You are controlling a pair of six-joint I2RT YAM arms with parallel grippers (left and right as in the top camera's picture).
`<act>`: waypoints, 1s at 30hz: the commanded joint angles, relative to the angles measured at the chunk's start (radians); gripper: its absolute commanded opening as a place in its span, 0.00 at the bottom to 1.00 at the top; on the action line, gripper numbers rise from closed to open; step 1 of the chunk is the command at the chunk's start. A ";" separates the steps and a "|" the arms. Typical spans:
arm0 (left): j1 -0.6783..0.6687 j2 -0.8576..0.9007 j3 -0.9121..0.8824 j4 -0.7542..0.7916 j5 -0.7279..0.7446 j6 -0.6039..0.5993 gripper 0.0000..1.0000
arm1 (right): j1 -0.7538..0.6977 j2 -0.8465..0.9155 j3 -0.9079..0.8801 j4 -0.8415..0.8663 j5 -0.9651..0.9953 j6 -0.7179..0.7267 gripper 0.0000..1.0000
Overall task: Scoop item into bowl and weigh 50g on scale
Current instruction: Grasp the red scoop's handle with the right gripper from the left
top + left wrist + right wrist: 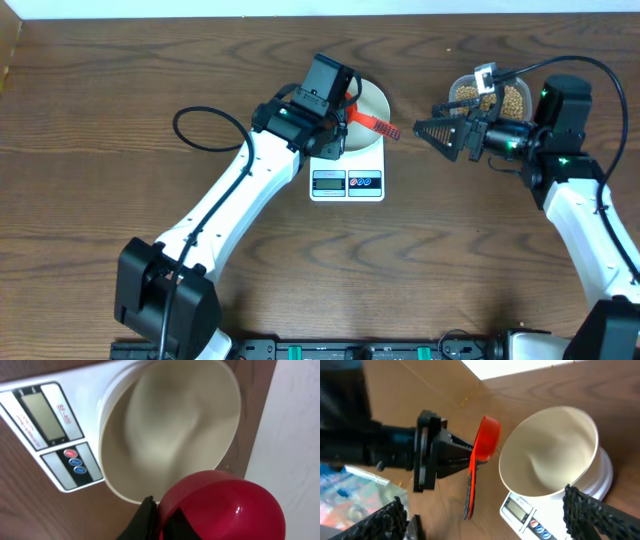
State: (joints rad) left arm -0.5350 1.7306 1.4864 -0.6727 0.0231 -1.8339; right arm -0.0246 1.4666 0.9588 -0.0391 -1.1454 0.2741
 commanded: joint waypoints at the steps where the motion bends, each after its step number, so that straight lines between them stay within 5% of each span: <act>1: -0.028 0.009 0.010 -0.004 -0.009 -0.012 0.07 | 0.043 0.026 0.016 -0.006 0.071 0.121 0.89; 15: -0.040 0.009 0.010 -0.004 -0.009 -0.024 0.07 | 0.211 0.039 0.013 -0.006 0.325 0.279 0.45; 30: -0.040 0.009 0.010 -0.004 -0.009 -0.027 0.07 | 0.245 0.039 0.013 -0.005 0.324 0.279 0.24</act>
State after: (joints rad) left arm -0.5762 1.7306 1.4864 -0.6735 0.0231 -1.8561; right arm 0.2142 1.5005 0.9588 -0.0437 -0.8284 0.5526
